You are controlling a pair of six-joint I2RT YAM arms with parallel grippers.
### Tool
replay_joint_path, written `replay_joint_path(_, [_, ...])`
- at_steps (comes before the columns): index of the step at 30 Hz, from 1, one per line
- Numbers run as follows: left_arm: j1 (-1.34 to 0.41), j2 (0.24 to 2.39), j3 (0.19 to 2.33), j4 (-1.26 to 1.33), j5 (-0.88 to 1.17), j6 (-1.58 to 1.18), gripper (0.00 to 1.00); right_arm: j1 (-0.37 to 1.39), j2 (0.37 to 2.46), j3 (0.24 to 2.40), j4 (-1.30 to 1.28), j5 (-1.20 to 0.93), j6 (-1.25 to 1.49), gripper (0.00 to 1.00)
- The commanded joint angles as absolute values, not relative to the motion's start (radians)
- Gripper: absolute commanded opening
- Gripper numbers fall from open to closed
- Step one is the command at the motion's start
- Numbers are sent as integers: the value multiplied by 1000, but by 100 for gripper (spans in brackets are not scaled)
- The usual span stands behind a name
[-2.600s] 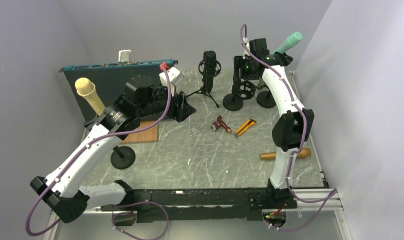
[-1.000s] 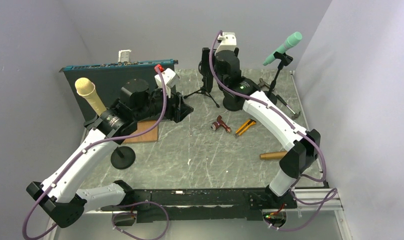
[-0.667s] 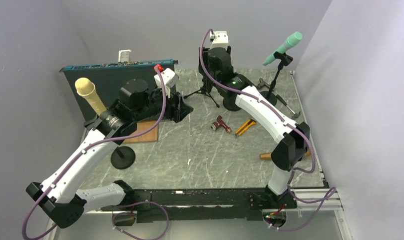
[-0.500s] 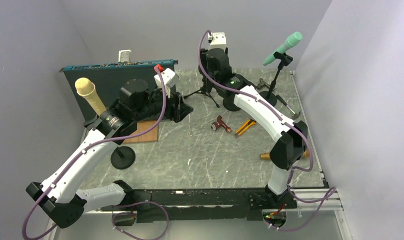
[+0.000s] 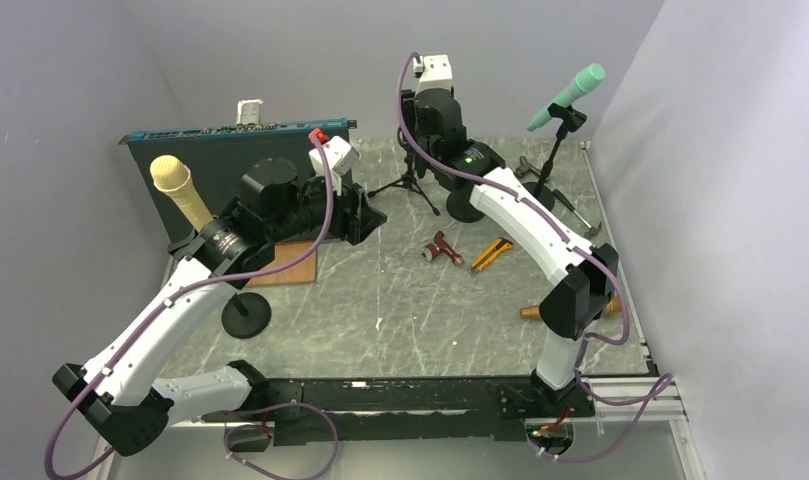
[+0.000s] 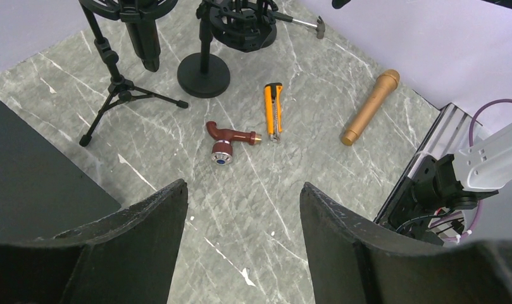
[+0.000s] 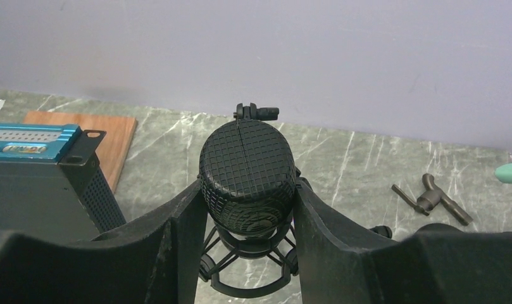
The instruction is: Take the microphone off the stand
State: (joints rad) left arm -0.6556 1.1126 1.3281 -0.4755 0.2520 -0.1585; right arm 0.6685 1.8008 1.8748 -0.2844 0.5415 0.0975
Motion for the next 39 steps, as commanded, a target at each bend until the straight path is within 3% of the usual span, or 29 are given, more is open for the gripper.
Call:
replay_joint_path(1, [-659, 1105, 1338, -442, 248, -151, 69, 674, 1744, 1958, -244, 538, 56, 13])
replay_joint_path(6, [-659, 1109, 1337, -442, 249, -150, 69, 675, 1722, 2042, -224, 550, 22, 12])
replay_joint_path(15, [-658, 1111, 1338, -444, 250, -151, 68, 675, 1605, 2130, -114, 483, 9, 0])
replay_joint_path(19, [-658, 1115, 1340, -446, 251, -152, 69, 675, 1497, 2078, -48, 475, 9, 0])
replay_joint_path(23, [-659, 1113, 1340, -445, 252, -151, 69, 675, 1323, 1843, -5, 547, -10, 0])
replay_joint_path(30, [-659, 1118, 1335, -438, 263, -158, 68, 674, 897, 1244, 110, 815, 35, 0])
replay_joint_path(39, [-673, 1155, 1337, -440, 269, -162, 69, 672, 579, 897, -347, 1097, 300, 0])
